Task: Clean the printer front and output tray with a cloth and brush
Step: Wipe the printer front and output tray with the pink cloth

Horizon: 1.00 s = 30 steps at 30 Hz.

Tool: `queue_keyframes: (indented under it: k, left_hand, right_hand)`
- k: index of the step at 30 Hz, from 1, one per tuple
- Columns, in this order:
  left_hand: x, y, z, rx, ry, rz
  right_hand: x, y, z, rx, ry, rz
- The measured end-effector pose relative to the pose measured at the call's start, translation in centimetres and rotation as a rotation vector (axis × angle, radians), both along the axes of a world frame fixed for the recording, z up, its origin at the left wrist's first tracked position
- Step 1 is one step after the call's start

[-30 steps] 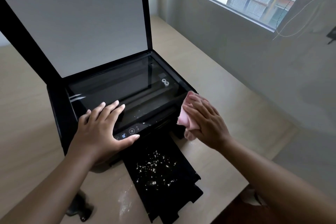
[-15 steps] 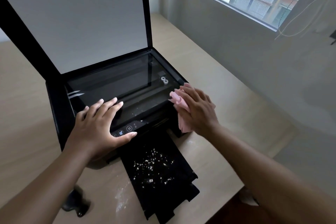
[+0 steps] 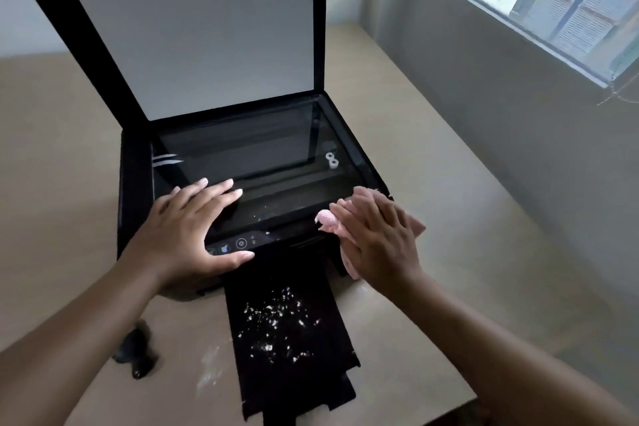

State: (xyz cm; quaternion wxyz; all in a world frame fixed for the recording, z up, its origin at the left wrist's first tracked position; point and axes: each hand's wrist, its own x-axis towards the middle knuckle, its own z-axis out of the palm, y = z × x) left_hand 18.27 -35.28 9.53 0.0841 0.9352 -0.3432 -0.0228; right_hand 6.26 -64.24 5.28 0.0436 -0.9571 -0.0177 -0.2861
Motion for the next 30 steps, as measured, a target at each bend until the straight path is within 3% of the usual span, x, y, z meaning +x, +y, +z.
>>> queue_keyframes:
  k: [2, 6, 12, 16, 18, 23, 27, 30]
  left_hand:
    - [0.0, -0.2, 0.2, 0.017, 0.005, -0.004]
    - [0.0, -0.3, 0.2, 0.036, 0.01, 0.009]
    - [-0.2, -0.5, 0.2, 0.034, 0.011, 0.015]
    - [-0.2, -0.2, 0.2, 0.031, 0.027, 0.016]
    - [-0.1, 0.3, 0.3, 0.039, 0.04, 0.012]
    - [0.2, 3.1, 0.4, 0.11, 0.004, 0.021]
    - [-0.3, 3.2, 0.1, 0.065, -0.015, 0.043]
    - [0.0, 3.4, -0.1, 0.043, -0.026, 0.05]
  right_hand:
    - [0.3, -1.7, 0.6, 0.001, 0.021, 0.073]
    - [1.3, 0.1, 0.8, 0.226, 0.014, -0.15]
    - [1.1, -2.1, 0.2, 0.026, 0.047, 0.306]
    - [0.8, 1.6, 0.4, 0.171, 0.104, -0.017]
    - [1.1, 5.3, 0.9, 0.207, 0.17, -0.044]
    - [3.3, 11.5, 2.0, 0.21, 0.217, 0.16]
    - [3.1, 8.0, 2.0, 0.118, 0.236, 0.423]
    - [2.3, 7.0, 1.9, 0.165, 0.185, 0.093]
